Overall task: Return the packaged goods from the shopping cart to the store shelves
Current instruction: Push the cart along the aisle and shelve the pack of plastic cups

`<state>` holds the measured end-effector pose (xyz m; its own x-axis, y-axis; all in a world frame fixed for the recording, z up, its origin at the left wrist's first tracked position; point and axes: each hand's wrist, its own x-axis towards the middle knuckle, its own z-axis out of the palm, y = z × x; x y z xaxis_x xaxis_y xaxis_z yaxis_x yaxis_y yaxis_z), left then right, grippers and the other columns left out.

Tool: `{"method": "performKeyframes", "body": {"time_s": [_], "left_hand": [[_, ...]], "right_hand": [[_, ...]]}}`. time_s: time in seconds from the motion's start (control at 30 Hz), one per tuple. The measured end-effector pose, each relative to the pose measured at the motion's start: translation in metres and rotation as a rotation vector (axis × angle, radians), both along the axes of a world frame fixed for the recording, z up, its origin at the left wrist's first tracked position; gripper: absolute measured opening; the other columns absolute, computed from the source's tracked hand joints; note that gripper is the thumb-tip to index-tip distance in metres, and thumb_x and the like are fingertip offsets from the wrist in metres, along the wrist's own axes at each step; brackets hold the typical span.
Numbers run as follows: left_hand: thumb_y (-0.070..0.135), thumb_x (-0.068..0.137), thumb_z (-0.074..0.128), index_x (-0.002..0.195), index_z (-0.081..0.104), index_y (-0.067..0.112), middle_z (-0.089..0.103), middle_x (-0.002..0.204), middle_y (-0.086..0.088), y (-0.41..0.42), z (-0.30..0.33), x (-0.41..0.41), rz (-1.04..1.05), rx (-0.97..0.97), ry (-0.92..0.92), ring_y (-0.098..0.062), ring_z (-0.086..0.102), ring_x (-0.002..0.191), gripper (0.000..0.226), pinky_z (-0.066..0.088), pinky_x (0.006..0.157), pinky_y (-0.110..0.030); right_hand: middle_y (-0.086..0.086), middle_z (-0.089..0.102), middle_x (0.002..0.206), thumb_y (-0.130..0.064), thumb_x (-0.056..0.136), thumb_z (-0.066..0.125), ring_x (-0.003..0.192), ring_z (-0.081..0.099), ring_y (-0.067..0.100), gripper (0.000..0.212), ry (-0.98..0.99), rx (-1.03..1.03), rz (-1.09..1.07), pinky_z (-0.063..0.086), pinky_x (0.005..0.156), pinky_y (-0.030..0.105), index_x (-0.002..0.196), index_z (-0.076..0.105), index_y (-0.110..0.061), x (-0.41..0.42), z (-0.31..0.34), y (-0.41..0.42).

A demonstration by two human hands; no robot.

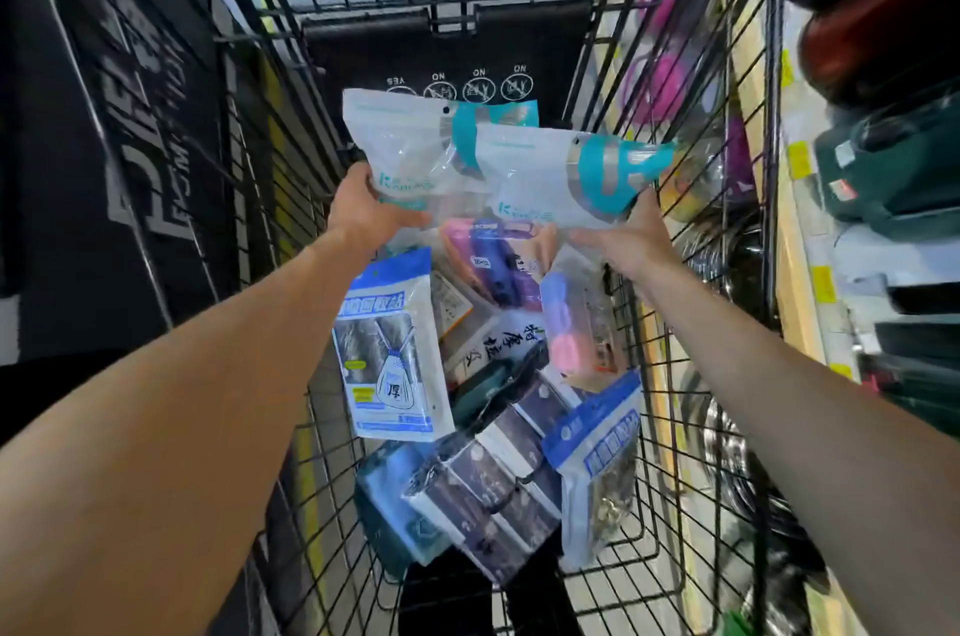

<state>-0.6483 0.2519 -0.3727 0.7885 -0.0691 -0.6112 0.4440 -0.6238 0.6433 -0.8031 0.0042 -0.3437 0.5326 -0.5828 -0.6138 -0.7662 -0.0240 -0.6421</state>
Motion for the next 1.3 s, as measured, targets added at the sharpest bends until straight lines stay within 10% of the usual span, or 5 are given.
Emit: {"method": "performKeyframes", "body": {"time_s": [0.13,0.5,0.83,1.03,1.3], "left_hand": [[0.007,0.068,0.088,0.093,0.051,0.012,0.057,0.077,0.007,0.005,0.010,-0.016,-0.057,0.016,-0.051,-0.009,0.058,0.072,0.046,0.052,0.062,-0.021],[0.023,0.075,0.072,0.103,0.069,0.015,0.073,0.091,-0.006,-0.028,0.072,-0.016,-0.413,0.051,-0.315,-0.025,0.070,0.088,0.029,0.056,0.080,-0.037],[0.055,0.077,0.072,0.121,0.066,0.005,0.065,0.124,-0.020,-0.072,0.044,-0.038,-0.528,0.442,-0.378,-0.035,0.061,0.118,0.068,0.049,0.099,-0.042],[0.052,0.071,0.073,0.110,0.068,0.018,0.072,0.110,-0.007,-0.068,0.079,-0.035,-0.414,0.153,-0.504,-0.030,0.066,0.106,0.052,0.053,0.091,-0.038],[0.028,0.071,0.084,0.099,0.053,0.025,0.068,0.099,-0.008,-0.047,0.194,-0.038,-0.119,-0.331,-0.617,-0.017,0.067,0.086,0.042,0.056,0.084,-0.043]], "right_hand": [[-0.001,0.068,0.116,-0.014,0.063,0.090,0.108,0.065,0.018,0.072,0.036,-0.049,-0.048,0.054,0.096,0.036,0.126,0.057,-0.016,-0.004,-0.009,0.010],[-0.007,0.068,0.093,-0.021,0.066,0.090,0.089,0.068,0.015,0.041,-0.245,-0.395,-0.088,0.056,0.074,0.030,0.099,0.065,-0.022,-0.020,0.086,0.041],[0.000,0.075,0.091,-0.033,0.062,0.091,0.083,0.071,0.016,0.042,-0.395,-0.570,-0.160,0.055,0.070,0.030,0.091,0.070,-0.012,-0.069,0.123,0.042],[-0.020,0.067,0.084,-0.022,0.063,0.092,0.077,0.064,-0.014,0.039,-0.469,-0.379,-0.312,0.049,0.066,0.006,0.092,0.066,-0.020,-0.074,0.132,0.041],[-0.004,0.074,0.090,-0.014,0.061,0.091,0.082,0.072,0.008,0.041,-0.693,-0.262,-0.466,0.056,0.072,0.021,0.094,0.069,-0.018,-0.083,0.210,0.028]]}}
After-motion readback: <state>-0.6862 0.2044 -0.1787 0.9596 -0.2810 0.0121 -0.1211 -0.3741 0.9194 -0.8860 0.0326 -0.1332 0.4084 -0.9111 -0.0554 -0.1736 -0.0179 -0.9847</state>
